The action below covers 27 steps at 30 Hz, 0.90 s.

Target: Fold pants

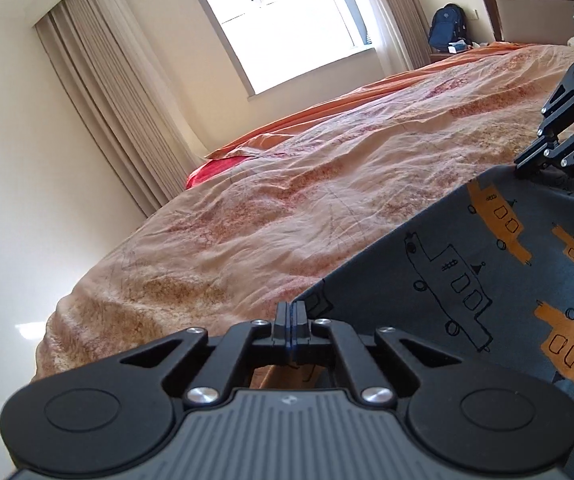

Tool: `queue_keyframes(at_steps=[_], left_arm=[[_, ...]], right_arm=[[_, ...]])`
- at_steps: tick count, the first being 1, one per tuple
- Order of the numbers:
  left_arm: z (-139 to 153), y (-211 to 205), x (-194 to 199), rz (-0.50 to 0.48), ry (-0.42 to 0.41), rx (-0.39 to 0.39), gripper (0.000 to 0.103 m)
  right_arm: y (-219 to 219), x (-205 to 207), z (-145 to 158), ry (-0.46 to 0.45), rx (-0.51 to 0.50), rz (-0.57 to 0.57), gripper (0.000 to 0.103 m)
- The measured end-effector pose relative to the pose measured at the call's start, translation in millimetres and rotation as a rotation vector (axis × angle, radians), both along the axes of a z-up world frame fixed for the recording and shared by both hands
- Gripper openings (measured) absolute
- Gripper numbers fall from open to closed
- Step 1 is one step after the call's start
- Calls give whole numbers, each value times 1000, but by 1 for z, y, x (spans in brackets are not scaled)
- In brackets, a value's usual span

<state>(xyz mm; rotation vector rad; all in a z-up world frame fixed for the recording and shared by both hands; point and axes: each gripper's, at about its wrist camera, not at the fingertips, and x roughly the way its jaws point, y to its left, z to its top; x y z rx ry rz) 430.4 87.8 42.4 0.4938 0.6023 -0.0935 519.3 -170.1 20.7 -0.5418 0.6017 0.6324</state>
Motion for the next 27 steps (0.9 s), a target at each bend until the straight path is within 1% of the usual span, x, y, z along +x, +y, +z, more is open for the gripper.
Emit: queue_keyframes(at_steps=[2,4,6,7,9,13,18,22,25,27], left_arm=[[-3,8,9,38,3,-9,0],[-11,18,17,75,10,-15,0],[-17,25,21,99,24,-33,0],[-18,32,20,107,31,-56,0],[-17,37,15,106,28,-82,0],[-3,35,-10,62,-24,-92,0],[21,26,-54,40,-98,-110,0],[35,22,-98,8,-156,-116,0],[43,20,-135,-21,-197,-122,0],[45,19,-163,-31,-200,-138,0]], right_arm=[[9,2,5,-77,11,-16,3],[21,3,3,-130,1,-16,3],[29,4,-2,-148,-3,-23,3],[32,3,-4,-157,-3,-25,3],[32,-3,-4,-178,-2,-24,3],[25,-25,8,-229,21,-18,3],[7,-75,37,-291,61,-5,3],[-10,-135,55,-335,87,12,3],[-23,-182,61,-341,117,14,3],[-31,-209,61,-334,144,16,3]])
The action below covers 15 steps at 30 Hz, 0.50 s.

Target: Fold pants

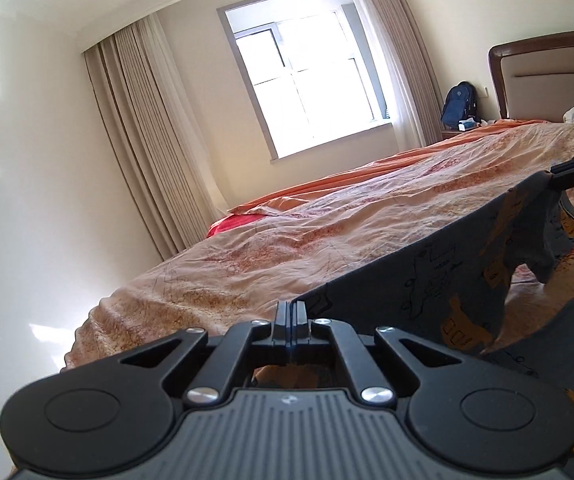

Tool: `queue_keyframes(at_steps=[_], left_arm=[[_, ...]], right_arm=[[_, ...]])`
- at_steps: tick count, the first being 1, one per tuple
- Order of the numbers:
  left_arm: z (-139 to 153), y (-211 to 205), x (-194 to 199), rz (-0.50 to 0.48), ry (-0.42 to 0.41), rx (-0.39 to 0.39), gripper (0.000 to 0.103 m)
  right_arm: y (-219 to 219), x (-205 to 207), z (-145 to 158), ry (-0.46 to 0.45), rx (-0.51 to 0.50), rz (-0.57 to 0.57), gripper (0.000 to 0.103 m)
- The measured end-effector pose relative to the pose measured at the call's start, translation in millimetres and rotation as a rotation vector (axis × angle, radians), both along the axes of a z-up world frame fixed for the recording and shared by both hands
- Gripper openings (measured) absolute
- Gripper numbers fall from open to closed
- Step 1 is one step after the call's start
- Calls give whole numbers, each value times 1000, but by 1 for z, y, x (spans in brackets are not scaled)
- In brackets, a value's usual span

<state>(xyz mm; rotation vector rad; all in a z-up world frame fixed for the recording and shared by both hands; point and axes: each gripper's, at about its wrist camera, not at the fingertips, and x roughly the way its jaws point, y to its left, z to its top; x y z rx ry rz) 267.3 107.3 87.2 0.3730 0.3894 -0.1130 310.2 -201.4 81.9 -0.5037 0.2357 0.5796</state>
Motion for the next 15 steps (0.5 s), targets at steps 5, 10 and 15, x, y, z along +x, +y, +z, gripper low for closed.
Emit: queue_keyframes(at_steps=[5,10,15], left_arm=[[-7,-6,-53,-22,24,-28,0],[-32,-11,-90,-11,58,-24,0],[-68,-7,-104,-1,129,-15,0]], right_arm=[[-22,-67,-13,12,54,-16,3],[-25,-107,-32,69,81,-43,3],[-21,-128,-67,140,109,-83,3]])
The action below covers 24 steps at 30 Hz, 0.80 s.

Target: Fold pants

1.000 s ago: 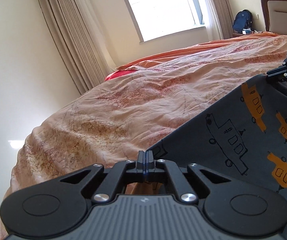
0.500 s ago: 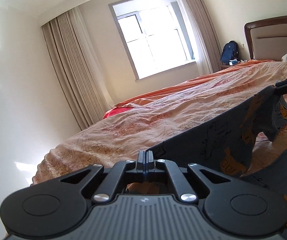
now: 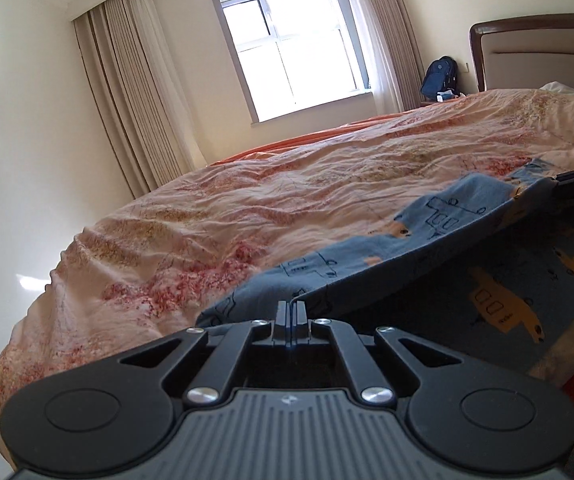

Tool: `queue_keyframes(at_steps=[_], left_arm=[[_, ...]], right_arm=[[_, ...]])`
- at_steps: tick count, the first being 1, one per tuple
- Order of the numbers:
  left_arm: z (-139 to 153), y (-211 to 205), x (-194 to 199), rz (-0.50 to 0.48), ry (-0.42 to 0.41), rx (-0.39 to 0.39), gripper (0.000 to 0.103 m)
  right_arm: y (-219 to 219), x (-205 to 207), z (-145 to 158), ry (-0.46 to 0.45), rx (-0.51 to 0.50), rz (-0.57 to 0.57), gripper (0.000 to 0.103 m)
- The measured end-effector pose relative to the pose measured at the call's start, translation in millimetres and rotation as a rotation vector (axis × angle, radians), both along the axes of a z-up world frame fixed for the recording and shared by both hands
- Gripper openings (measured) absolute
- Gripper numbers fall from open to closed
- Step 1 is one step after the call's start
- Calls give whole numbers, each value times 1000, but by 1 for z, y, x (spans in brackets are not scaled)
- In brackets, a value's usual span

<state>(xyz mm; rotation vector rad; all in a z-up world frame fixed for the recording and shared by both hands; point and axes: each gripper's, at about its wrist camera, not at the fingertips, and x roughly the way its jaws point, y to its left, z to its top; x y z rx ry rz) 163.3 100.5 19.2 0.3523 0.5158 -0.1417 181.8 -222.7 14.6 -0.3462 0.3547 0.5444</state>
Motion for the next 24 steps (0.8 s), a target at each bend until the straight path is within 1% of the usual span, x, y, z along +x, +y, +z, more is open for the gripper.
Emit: queue_keyframes(at_steps=[2,5,8,12,16,17,21,24], left_arm=[[-10,1,-2,6,26,-6,0],[-17,4,-7,14,34,-6,0],[-13,5,-19,17,36,-39,0],[-11,0,-36,1,20,-24,0],[-14,-4,-46,2,35,-23,0],[-17,-4,-47,5,45,-19,0],[-34,-3,-43,27,101,-26,0],[-41,-5,-38,33,125,-16,0]], right_arm=[[6,-6,-12,25,16,-23,3],[9,-11,-19,48,33,-38,3],[7,-15,-17,60,48,-43,2],[-1,-22,-7,57,63,-35,2],[-3,-35,-3,71,25,-3,2],[-4,-37,-5,78,16,4,0],[-3,-44,-25,139,-15,17,0],[-3,-42,-41,186,0,-6,0]])
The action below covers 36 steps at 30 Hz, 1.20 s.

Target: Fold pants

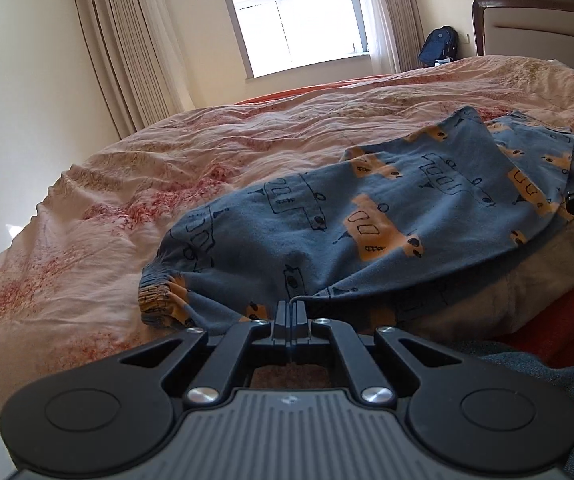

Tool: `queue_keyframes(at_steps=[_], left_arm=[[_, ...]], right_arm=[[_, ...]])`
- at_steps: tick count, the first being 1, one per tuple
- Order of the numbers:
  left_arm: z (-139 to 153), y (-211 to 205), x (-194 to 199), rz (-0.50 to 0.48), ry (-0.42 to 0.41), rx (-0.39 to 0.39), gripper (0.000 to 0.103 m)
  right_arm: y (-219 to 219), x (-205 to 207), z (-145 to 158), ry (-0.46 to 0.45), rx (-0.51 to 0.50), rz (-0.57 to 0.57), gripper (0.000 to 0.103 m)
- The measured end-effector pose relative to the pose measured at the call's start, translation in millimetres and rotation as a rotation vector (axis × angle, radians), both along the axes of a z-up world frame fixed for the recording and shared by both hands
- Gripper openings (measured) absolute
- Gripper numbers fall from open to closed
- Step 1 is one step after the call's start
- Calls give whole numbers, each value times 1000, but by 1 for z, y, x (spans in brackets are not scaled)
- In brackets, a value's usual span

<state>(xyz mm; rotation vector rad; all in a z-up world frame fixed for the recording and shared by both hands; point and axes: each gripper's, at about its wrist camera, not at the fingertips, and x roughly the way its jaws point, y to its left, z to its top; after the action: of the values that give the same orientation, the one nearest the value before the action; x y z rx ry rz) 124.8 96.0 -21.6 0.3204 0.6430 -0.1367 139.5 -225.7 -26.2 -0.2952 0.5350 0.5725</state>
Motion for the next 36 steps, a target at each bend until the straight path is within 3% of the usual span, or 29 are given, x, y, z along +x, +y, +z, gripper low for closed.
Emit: queue_keyframes(at_steps=[4,5,8,9,10,11,12,16,17,20,29,34,36], left_arm=[[-4,-2,3,-1,24,19,0],[-5,-3,4,-3,39,24,0],[-7,-5,5,8,61,19,5],[-7,-5,5,16,70,7,17],[-6,-6,5,25,76,-5,30],[-5,-7,4,35,74,-15,60],[-2,-10,1,45,57,-25,76],[6,-32,-1,33,17,-42,91],[8,-40,0,33,0,-47,100],[13,-72,7,10,-74,-67,103],[11,-187,33,-212,-151,-85,103],[-9,-252,25,-352,-219,128,103],[-15,-263,21,-405,-219,168,103]], right_arm=[[-3,3,-7,27,38,-39,2],[-6,4,-8,35,52,-50,13],[-15,5,-10,55,98,-74,31],[-18,5,-10,60,113,-84,35],[-21,4,-9,63,127,-94,46],[-26,5,-8,65,146,-111,59],[-30,4,-7,64,165,-125,64],[-54,4,0,50,243,-202,90],[-63,5,2,40,268,-231,98],[-87,9,5,28,316,-338,102],[-164,26,7,56,471,-609,103],[-183,40,7,77,529,-615,103],[-188,48,7,87,540,-604,103]])
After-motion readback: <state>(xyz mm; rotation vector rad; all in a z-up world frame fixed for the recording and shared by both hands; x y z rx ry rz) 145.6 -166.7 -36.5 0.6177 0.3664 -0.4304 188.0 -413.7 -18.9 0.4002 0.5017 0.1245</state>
